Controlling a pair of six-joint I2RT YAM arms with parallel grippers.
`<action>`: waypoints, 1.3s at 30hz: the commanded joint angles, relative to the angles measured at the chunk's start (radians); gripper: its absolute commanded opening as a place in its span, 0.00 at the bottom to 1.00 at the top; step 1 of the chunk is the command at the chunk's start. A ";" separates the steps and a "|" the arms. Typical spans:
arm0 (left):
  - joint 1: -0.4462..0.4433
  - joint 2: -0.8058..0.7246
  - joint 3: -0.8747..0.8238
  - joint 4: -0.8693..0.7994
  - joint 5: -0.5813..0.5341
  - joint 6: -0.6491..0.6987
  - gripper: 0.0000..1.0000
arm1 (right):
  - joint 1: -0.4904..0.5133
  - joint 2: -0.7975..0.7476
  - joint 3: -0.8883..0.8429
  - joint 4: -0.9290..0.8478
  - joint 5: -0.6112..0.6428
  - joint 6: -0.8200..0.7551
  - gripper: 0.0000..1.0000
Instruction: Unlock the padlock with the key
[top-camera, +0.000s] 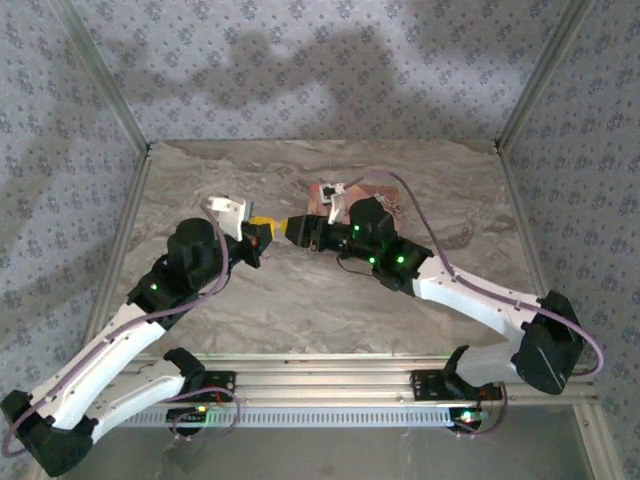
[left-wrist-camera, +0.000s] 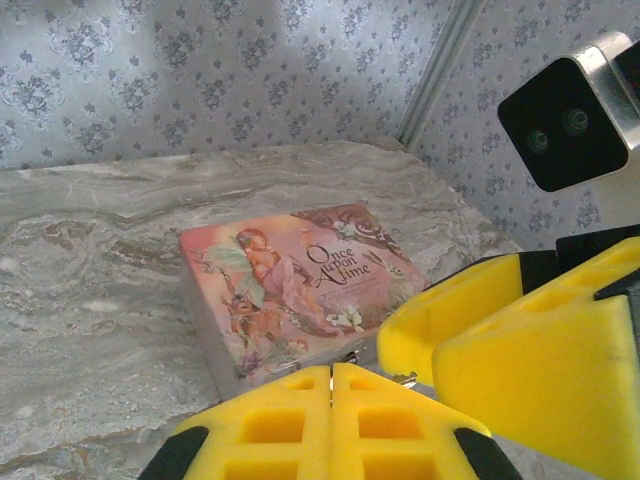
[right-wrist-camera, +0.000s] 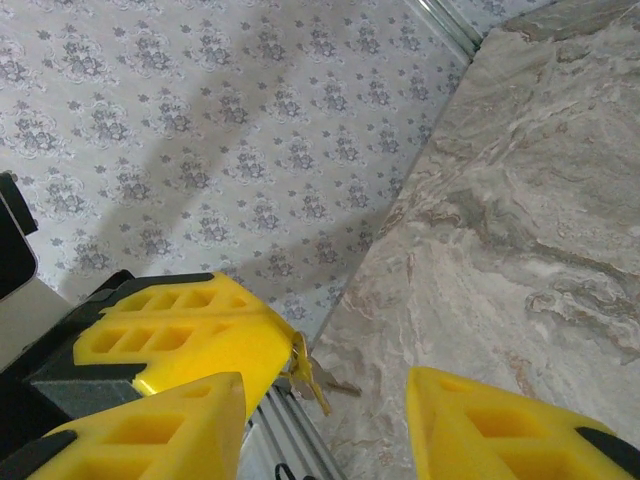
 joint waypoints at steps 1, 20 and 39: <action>-0.006 -0.007 -0.002 0.046 0.015 -0.013 0.00 | 0.006 0.023 0.045 0.035 -0.027 0.014 0.44; -0.006 -0.030 0.005 -0.004 0.084 0.012 0.38 | -0.076 0.013 0.031 -0.025 -0.129 -0.091 0.00; 0.104 0.104 0.154 -0.119 0.649 0.149 0.75 | -0.198 0.003 0.455 -1.167 -0.303 -0.961 0.00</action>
